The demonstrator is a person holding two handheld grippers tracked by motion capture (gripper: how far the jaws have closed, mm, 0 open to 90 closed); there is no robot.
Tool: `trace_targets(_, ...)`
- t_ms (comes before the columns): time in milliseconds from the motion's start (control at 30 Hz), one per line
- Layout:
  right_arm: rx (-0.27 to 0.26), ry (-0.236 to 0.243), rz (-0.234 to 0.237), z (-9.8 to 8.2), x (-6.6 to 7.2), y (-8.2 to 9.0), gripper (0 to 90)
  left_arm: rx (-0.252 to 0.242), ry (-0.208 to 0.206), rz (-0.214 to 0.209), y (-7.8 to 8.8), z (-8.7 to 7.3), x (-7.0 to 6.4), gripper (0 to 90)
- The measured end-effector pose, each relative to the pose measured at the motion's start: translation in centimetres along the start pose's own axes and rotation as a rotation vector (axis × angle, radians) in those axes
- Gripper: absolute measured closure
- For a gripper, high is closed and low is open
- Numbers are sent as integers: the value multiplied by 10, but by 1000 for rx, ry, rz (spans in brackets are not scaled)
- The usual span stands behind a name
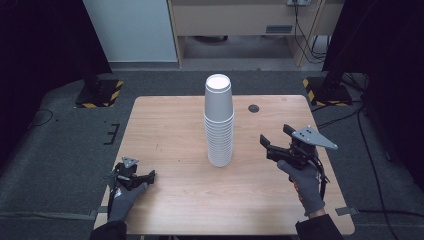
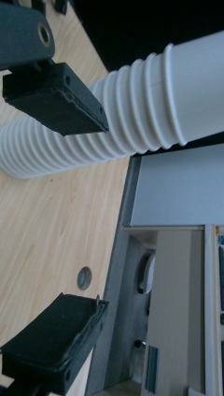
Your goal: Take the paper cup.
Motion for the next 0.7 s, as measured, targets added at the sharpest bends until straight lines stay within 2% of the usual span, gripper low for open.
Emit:
trace_targets(400, -53, 20, 60, 32, 25, -15, 128, 0, 0, 0, 0, 0, 0, 30)
trace_targets(700, -72, 19, 92, 49, 37, -26, 128, 0, 0, 0, 0, 0, 0, 30)
Point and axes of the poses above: each handheld gripper's, and its own axes: y roughly backward along the jaws, z roughly out of its top, x roughly to its left, the point moved 6 cm from there along -y, roughly forward along the jaws, and after that the axes turned 7 degrees about z, right-handed, at the moved point
